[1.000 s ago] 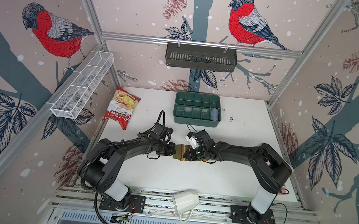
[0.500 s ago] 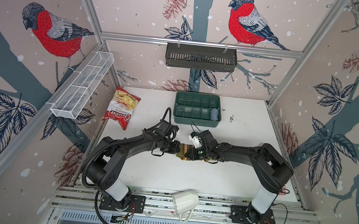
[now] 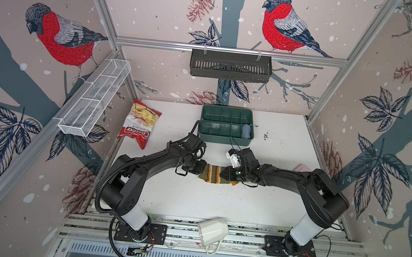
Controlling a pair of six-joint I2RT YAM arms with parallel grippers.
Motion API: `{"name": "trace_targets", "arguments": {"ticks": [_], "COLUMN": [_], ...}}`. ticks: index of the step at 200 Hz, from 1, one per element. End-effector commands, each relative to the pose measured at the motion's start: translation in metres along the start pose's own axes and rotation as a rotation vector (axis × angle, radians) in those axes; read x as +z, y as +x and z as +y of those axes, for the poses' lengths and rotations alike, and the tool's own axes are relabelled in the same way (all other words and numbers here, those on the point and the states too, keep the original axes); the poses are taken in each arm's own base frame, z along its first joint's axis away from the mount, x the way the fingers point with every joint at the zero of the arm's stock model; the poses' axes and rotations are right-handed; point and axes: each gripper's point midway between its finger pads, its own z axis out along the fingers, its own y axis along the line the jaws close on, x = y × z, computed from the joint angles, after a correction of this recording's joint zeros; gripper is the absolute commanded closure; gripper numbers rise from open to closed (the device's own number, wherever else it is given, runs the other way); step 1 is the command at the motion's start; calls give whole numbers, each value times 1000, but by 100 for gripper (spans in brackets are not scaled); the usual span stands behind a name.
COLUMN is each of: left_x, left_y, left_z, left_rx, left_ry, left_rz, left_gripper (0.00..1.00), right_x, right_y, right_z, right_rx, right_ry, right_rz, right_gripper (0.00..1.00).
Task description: Roll the socks
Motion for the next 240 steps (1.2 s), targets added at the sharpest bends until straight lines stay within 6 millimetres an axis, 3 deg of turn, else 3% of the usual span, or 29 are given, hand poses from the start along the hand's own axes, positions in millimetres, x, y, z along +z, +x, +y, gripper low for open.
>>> {"name": "trace_targets", "arguments": {"ticks": [1,8,53,155,231,240], "left_x": [0,-4,-6,22,48,48], "left_y": [13,5,-5,-10,-5,-5], "left_z": [11,8,-7,-41,-39,-39], "left_rx": [22,35,101,207,183,182], "left_ry": [-71,-76,-96,-114,-83,-79], "left_rz": [65,50,79,175,196,195], "left_gripper": [100,100,100,100,100,96], "right_x": [2,4,12,19,16,15], "right_y": [1,0,0,6,6,6], "right_z": [1,3,3,1,3,4], "right_rx": [-11,-10,13,35,34,35], "right_ry": [-14,-27,-72,-116,-132,-137], "right_rz": [4,4,5,12,4,2], "right_gripper": [79,79,80,82,82,82]}}
